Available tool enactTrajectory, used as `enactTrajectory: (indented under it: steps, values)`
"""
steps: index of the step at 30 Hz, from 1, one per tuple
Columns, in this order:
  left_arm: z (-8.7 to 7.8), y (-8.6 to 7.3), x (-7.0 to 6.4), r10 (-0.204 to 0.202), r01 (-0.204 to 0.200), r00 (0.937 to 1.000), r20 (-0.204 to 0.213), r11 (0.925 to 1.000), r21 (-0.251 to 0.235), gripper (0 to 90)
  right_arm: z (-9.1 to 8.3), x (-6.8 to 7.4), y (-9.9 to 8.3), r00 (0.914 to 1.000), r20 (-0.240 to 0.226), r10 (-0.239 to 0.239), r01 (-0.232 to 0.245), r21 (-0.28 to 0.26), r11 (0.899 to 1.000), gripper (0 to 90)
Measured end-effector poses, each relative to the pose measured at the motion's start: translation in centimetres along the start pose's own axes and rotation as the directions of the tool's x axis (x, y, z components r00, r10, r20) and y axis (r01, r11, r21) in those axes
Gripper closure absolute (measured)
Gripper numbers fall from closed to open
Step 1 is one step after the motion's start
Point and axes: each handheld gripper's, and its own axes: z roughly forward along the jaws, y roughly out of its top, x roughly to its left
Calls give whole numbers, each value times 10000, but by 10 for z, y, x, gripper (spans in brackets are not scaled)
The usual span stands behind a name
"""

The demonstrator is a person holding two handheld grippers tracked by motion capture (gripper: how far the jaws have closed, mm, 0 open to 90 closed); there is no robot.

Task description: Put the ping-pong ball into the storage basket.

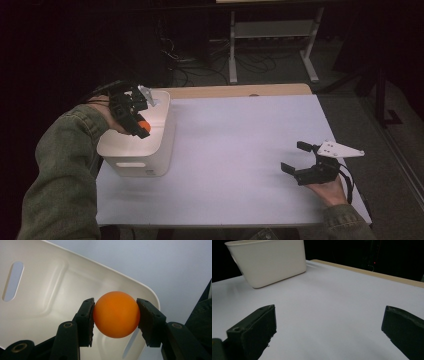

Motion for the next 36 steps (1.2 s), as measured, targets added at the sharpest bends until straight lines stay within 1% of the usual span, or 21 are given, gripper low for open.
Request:
enactTrajectory:
  steps: [3,6,13,19,21,27,36]
  values:
    - [2,-1,0,9,-9,10000,-15,10000,-46,502,0,0,0,10000,-1,1,-1,2,10000,0]
    - [4,-2,1,-75,76,10000,46,9999,-103,502,0,0,0,10000,-4,-2,2,6,10000,0]
    - [11,-6,1,-86,87,9999,119,9999,-65,502,0,0,0,10000,-7,-10,10,13,10000,0]
    - [17,-9,2,-186,188,9996,200,9998,-108,502,0,0,0,10000,-9,7,-7,22,10000,0]
    - [19,-9,2,-137,137,9998,172,9999,-25,502,0,0,0,10000,-12,8,-7,24,10000,0]
    - [25,-8,1,-134,137,9995,292,9999,-84,502,-1,0,0,10000,-8,17,-17,16,10000,0]
    - [35,-13,1,-203,209,9989,424,9997,-148,502,-1,0,0,10000,-4,10,-10,-6,10000,0]
